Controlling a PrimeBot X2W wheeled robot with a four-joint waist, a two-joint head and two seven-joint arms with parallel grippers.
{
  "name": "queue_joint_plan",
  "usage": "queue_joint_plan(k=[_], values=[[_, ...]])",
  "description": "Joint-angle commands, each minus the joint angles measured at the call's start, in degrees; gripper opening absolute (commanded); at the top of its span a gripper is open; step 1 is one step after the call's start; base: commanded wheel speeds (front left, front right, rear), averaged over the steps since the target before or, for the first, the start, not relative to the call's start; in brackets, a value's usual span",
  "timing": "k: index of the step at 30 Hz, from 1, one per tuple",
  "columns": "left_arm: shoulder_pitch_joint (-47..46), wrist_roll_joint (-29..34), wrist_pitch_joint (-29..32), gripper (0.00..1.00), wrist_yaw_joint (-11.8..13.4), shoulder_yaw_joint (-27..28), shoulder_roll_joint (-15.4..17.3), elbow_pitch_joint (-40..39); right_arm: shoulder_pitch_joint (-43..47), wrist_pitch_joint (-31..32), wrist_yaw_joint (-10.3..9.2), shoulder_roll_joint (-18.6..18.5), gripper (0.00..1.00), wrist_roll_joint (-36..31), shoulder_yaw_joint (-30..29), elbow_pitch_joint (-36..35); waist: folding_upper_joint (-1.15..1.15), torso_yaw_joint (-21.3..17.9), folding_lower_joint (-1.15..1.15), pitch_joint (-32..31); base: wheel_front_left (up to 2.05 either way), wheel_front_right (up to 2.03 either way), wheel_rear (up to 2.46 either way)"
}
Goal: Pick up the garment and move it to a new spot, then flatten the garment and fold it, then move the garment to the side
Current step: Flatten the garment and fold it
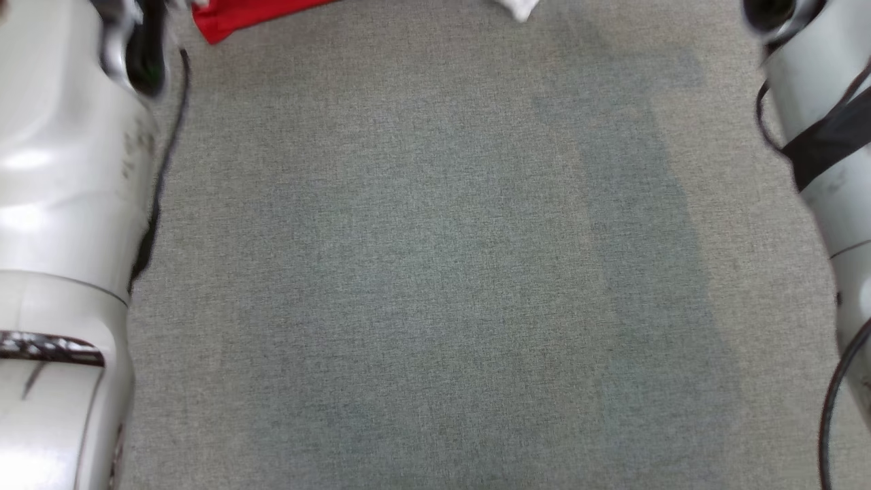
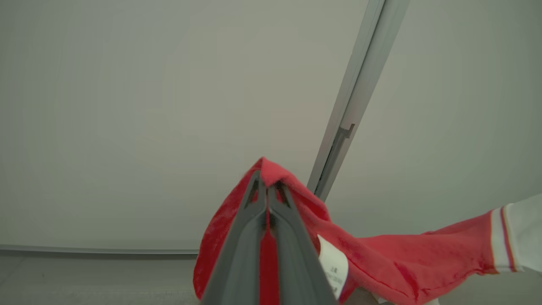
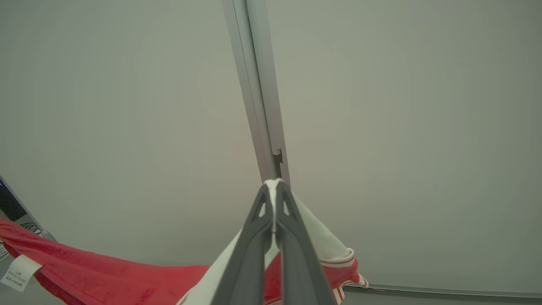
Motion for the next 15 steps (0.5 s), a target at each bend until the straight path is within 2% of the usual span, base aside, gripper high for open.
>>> queue_joint_plan(k=[1,5,9,13,15], values=[[1.4,-1.0,-0.3,0.00,-0.8,0.2,-0.3,3.1,1.4,-0.7,0.00,0.7,0.00,1.5,1.0,1.9,0.00,-0.1,0.00,0.1,0.00,0.00,0.00],[2.3,-2.2,-1.0,0.00,-1.7,0.5,-0.7,7.8,2.9,-2.1,0.00,1.5,0.00,4.2,3.6,4.1,0.00,-0.9,0.00,1.4,0.00,0.00,0.00],[4.2,-3.4,-2.0,0.00,-2.5,1.1,-0.4,9.4,5.6,-5.1,0.00,1.2,0.00,7.5,6.4,3.2,0.00,-1.2,0.00,1.4,0.00,0.00,0.00],[8.6,-4.1,-2.5,0.00,-2.8,1.8,0.0,8.7,12.4,-8.1,0.00,-0.3,0.00,11.5,8.9,0.2,0.00,-1.1,0.00,-1.1,0.00,0.00,0.00],[12.1,-4.0,-2.6,0.00,-3.0,2.6,0.7,5.7,16.6,-8.9,0.00,-1.7,0.00,12.7,10.3,-2.4,0.00,-1.0,0.00,-2.4,0.00,0.00,0.00]])
